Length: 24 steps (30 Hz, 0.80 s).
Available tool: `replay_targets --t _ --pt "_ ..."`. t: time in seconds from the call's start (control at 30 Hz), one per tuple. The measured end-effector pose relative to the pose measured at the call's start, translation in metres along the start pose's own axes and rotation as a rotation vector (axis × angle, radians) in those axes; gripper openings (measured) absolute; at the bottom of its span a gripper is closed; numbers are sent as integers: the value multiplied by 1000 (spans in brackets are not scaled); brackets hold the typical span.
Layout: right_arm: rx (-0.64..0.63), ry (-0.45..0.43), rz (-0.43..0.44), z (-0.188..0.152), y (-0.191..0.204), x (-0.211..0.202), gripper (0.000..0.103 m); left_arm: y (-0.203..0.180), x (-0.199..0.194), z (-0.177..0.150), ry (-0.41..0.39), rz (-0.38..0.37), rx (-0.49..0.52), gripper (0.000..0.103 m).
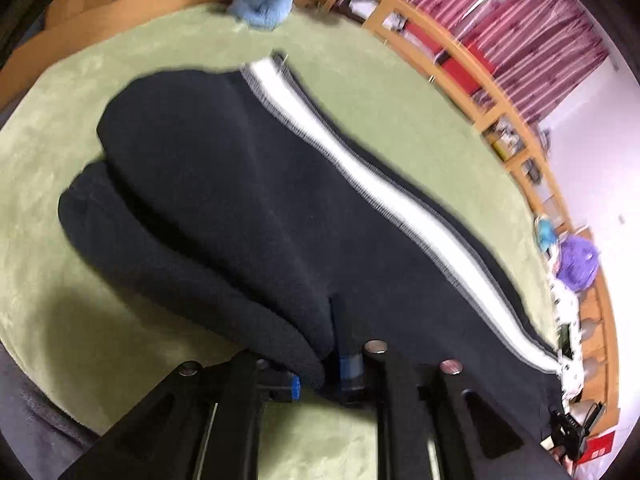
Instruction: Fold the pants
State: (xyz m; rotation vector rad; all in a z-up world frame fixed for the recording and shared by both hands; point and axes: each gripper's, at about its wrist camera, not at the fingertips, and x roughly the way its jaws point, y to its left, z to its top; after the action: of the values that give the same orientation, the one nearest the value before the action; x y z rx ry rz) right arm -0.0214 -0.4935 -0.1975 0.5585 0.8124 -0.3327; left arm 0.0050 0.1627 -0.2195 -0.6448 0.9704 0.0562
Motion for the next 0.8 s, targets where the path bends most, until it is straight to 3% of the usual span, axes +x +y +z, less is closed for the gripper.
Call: replay_targets --t 0.07,0.17,0.33,0.53,0.63,0.67,0.73,0.8 --pt "-18 27 -54 -7 0 5 39 10 -2 -1 28 21 -18 36" --pt "-27 26 -108 -23 -1 -8 50 21 -22 -5 -14 18 -10 57" --pt "-67 -31 -179 -46 11 -41 50 39 -48 12 -110 42 16 57" --pt "-45 -72 -187 -54 29 -61 50 67 -39 54 -163 36 -71 57" --pt "-40 -69 -185 -59 45 -62 50 80 -17 66 -121 -4 -141 49" --pt "-39 -65 -177 -61 52 -61 50 82 -13 66 -119 -8 -155 29" --pt "-46 -60 -161 -63 63 -57 50 83 -9 69 -103 -36 -143 7" --pt "-81 -49 -151 -64 79 -52 50 84 -27 67 -141 -80 -156 7"
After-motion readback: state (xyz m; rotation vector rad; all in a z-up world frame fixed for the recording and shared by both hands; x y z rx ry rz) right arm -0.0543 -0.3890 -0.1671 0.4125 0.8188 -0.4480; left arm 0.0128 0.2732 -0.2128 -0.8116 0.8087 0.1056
